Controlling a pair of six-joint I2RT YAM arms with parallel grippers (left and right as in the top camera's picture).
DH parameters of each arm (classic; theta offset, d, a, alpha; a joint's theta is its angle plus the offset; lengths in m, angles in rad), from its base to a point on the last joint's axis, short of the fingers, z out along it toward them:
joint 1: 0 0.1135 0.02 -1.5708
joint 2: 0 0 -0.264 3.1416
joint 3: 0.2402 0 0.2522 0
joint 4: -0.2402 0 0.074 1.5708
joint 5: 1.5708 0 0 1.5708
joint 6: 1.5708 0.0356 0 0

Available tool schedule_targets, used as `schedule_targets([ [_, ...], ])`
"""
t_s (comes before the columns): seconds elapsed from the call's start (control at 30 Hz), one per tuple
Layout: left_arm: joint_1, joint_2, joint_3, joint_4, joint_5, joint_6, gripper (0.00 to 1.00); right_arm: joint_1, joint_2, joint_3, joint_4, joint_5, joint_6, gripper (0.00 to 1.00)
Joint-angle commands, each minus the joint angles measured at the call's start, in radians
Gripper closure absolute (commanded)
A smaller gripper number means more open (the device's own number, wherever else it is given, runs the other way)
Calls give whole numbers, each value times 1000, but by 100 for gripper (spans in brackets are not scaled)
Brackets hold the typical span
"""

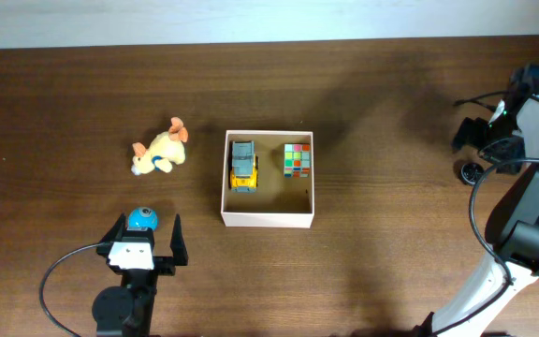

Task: Pack container
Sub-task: 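Lower the right gripper over the black wheel and grasp it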

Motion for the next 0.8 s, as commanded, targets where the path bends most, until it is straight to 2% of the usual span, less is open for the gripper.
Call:
schedule_targets([
  [0.0,5,-8,-7,3,4,16,1,-8,-10,-49,34,-13,-13,7],
  [0.27,5,-8,-7,3,4,16,1,-8,-10,-173,157,-14,-23,7],
  [0.5,5,-8,-7,3,4,16,1,-8,-10,-235,245,-34,-92,8],
  [0.77,5,-8,-7,3,4,16,1,-8,-10,-283,314,-35,-92,8],
])
